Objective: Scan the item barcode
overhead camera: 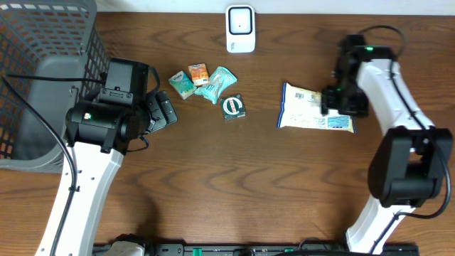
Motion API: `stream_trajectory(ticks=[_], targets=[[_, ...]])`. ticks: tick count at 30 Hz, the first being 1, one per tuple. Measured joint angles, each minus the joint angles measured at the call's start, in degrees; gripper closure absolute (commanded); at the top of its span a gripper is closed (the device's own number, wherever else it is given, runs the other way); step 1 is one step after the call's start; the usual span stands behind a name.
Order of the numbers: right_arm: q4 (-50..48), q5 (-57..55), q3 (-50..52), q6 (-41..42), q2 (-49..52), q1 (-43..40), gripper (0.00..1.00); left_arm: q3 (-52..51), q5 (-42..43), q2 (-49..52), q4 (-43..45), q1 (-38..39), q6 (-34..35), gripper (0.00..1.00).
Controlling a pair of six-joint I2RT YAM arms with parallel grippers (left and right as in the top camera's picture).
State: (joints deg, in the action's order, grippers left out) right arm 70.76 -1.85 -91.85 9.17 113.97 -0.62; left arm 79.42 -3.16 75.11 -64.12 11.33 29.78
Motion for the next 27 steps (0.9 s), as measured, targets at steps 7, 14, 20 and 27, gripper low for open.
stream_trajectory(ticks=[7, 14, 20, 27], targets=[[-3.69, 5.05, 6.80, -2.12, 0.00, -4.72, 0.44, 0.00, 0.00, 0.00, 0.00, 0.00, 0.00, 0.03], [-17.86, 6.97, 14.12, -2.08, 0.00, -4.59, 0.86, 0.00, -0.02, 0.00, 0.00, 0.00, 0.00, 0.02], [-34.12, 8.02, 14.99, 1.38, 0.00, -4.44, 0.94, 0.00, -0.02, 0.00, 0.00, 0.00, 0.02, 0.02], [-43.56, 19.37, 14.78, 3.48, 0.00, -3.65, 0.89, 0.00, 0.00, 0.00, 0.00, 0.00, 0.00, 0.02]])
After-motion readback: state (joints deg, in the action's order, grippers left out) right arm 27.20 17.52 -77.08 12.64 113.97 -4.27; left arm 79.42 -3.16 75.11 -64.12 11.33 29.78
